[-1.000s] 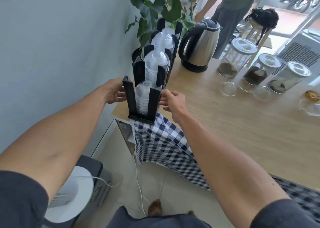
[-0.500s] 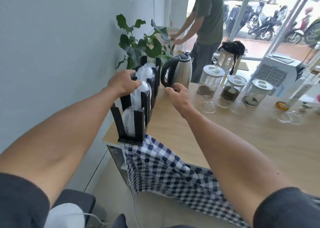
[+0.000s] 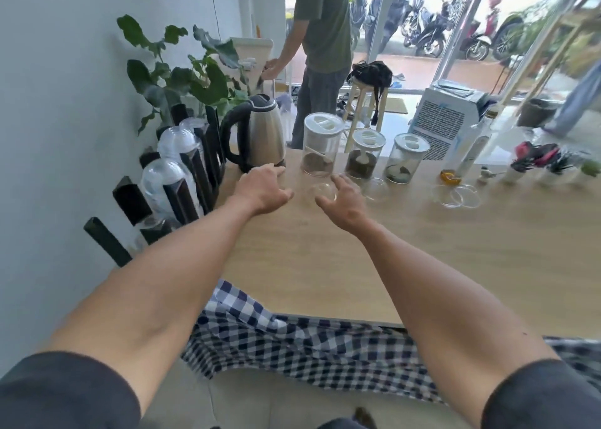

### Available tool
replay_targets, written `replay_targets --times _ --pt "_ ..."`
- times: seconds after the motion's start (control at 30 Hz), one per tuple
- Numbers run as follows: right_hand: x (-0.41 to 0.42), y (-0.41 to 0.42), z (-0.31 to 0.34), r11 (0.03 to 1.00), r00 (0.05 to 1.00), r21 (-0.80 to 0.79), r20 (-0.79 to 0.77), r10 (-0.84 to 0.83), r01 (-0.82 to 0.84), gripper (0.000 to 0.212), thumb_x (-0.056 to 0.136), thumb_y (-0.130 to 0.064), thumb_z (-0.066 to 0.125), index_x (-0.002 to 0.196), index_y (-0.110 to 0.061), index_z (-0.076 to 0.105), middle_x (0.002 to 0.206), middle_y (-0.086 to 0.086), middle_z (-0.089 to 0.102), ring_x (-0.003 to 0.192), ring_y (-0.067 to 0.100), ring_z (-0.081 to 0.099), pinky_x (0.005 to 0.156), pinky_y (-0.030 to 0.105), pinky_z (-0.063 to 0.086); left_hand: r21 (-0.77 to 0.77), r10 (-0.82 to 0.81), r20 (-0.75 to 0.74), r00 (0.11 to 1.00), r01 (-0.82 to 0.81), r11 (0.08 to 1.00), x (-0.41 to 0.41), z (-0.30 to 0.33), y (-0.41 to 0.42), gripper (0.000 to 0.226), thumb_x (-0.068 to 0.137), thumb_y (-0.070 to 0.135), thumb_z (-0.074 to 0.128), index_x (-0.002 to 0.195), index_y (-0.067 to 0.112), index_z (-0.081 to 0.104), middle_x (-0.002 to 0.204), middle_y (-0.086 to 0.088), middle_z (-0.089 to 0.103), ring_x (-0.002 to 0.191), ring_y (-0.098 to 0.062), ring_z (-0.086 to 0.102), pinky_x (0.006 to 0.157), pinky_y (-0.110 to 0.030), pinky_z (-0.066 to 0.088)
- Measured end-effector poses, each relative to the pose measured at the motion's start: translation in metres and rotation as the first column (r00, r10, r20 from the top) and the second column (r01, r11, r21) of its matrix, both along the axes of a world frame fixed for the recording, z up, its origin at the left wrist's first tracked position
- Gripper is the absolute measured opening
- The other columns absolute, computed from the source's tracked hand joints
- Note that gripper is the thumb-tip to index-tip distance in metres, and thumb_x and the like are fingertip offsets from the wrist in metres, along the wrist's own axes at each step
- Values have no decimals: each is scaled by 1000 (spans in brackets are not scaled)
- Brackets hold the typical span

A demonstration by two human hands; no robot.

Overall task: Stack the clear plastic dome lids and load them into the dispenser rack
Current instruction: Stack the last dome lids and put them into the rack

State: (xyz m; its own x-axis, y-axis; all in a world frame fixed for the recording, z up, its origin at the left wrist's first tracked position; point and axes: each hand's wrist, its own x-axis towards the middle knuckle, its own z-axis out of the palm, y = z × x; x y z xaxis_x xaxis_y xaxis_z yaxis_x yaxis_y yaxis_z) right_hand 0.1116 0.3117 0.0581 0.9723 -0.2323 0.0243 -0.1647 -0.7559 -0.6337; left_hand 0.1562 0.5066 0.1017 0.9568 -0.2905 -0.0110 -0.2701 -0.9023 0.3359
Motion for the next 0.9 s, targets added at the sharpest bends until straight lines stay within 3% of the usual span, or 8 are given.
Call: replay_targets --times 0.2,0.5,0.73,0.9 --pt "6 -89 -24 996 998 -84 -64 2 -8 78 91 -39 69 157 -10 40 166 12 35 154 29 28 124 40 23 28 -21 -45 999 22 999 6 -31 -84 69 88 48 64 151 24 50 156 -2 51 142 -25 48 115 -39 40" --pt "18 -185 -51 994 991 -86 -115 64 -74 73 91 -33 71 154 -10 43 161 10 41 148 32 34 118 44 32 55 21 -92 995 -16 998 14 -59 -179 65 89 41 63 150 23 50 153 -2 52 140 -27 49 113 -40 40" --pt "41 -219 -68 993 981 0 -154 116 -117 74 92 -30 70 156 -13 39 161 10 40 149 32 34 119 41 30 130 2 -89 996 10 991 33 -83 -220 64 91 37 61 152 23 48 158 -3 48 147 -25 41 121 -44 29" --pt "72 -224 -79 992 981 70 -155 119 -109 72 90 -25 68 156 -15 39 156 8 43 145 32 38 119 40 33 164 -34 -71 997 45 985 61 -101 -234 57 95 29 61 151 20 51 156 -4 49 139 -30 49 113 -40 36"
